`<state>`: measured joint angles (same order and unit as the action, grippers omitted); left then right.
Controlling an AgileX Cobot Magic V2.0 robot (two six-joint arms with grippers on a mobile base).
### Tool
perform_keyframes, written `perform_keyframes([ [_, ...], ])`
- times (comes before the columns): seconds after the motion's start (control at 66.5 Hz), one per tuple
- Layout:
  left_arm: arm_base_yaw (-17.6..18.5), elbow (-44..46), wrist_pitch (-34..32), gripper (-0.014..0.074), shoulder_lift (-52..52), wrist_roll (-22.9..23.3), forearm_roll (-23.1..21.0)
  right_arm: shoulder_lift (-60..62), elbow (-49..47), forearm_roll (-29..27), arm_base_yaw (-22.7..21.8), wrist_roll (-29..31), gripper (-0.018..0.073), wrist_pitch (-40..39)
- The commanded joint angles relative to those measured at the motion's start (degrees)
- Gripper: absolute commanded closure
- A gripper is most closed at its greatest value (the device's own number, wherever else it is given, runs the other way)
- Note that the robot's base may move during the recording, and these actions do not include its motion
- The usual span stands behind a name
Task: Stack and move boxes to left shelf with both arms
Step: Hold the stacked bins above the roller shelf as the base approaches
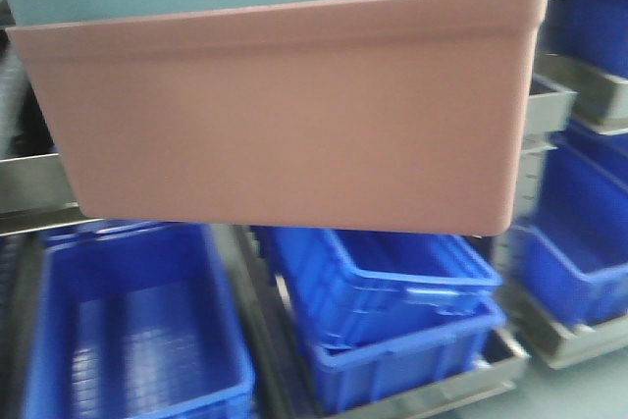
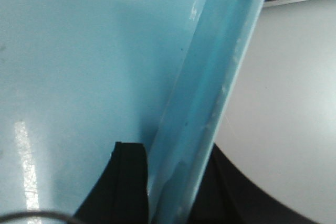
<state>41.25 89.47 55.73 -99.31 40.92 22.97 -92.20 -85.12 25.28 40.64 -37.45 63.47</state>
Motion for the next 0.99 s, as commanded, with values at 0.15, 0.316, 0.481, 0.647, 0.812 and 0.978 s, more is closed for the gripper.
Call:
perform_keyframes([
  [0.15, 2.27, 2.56, -7.89, 0.0599, 3.23, 0.61, -4.24, 2.48, -2.25, -1.44, 1.15, -1.24, 0.0503, -10.61],
  [0.316, 2.27, 2.56, -7.89, 0.0599, 3.23, 0.61, -4.24, 2.48, -2.25, -1.44, 1.15, -1.24, 0.0503, -10.61],
  [0.481, 2.27, 2.56, -7.89, 0.0599, 3.23, 0.61, -4.24, 2.48, -2.25, -1.44, 1.15, -1.24, 0.0503, -10.61],
  [0.647, 2.27, 2.56, -7.89, 0.0599, 3.23, 0.61, -4.24, 2.48, -2.25, -1.44, 1.15, -1.24, 0.0503, -10.61],
  [0.812, 2.27, 2.56, -7.89, 0.0599, 3.23, 0.61, -4.24, 2.48, -2.25, -1.44, 1.15, -1.24, 0.0503, -10.61],
  [0.978, 2.27, 2.56, -7.89, 0.0599, 3.23, 0.61, -4.24, 2.48, -2.25, -1.44, 1.15, -1.24, 0.0503, -10.61],
])
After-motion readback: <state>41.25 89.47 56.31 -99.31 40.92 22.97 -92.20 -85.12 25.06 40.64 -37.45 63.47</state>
